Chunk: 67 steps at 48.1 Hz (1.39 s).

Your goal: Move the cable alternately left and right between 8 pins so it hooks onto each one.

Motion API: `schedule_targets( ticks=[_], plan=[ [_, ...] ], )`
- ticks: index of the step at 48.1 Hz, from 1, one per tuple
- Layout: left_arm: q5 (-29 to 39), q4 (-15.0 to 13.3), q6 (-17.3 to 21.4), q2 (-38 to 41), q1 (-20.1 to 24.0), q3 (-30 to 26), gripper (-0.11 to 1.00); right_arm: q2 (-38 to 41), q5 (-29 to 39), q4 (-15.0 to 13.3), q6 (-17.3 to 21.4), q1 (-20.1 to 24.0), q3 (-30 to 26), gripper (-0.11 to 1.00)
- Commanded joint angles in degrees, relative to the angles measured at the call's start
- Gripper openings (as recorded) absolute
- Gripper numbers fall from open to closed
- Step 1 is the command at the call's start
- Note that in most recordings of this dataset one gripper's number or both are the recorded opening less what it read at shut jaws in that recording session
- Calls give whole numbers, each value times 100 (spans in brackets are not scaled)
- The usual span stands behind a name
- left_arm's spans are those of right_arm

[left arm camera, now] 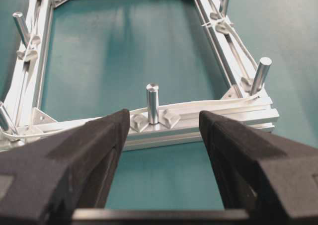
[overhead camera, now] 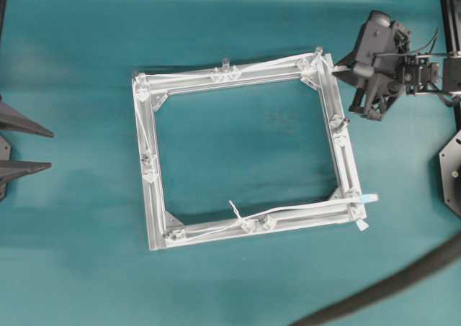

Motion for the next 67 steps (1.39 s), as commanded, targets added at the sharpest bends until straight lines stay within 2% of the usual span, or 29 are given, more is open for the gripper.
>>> schedule_targets(
  ticks=[1,15,30,32,37,40,52,58,67],
  plan=[
    [-18,18,9,44,9,-97,69,53,53,18,123,44,-167,15],
    [-18,18,9,44,9,-97,69,123,167,53,765,123,-185,15],
    [-18,18,9,44,9,-97,69,97,185,88,940,237,-149,16],
    [-18,18,9,44,9,-97,69,105,176,88,940,281,-132,21],
    [-18,26,9,44,9,-97,69,105,185,88,958,316,-132,53],
    [-18,18,9,44,9,-97,69,97,193,88,958,316,-123,64],
    [-18,26,9,44,9,-97,69,-132,519,62,923,316,-123,64],
    [-18,18,9,44,9,-97,69,-501,721,0,896,316,-123,64],
    [-18,18,9,44,9,-97,69,-1099,694,62,923,325,-97,64]
  ],
)
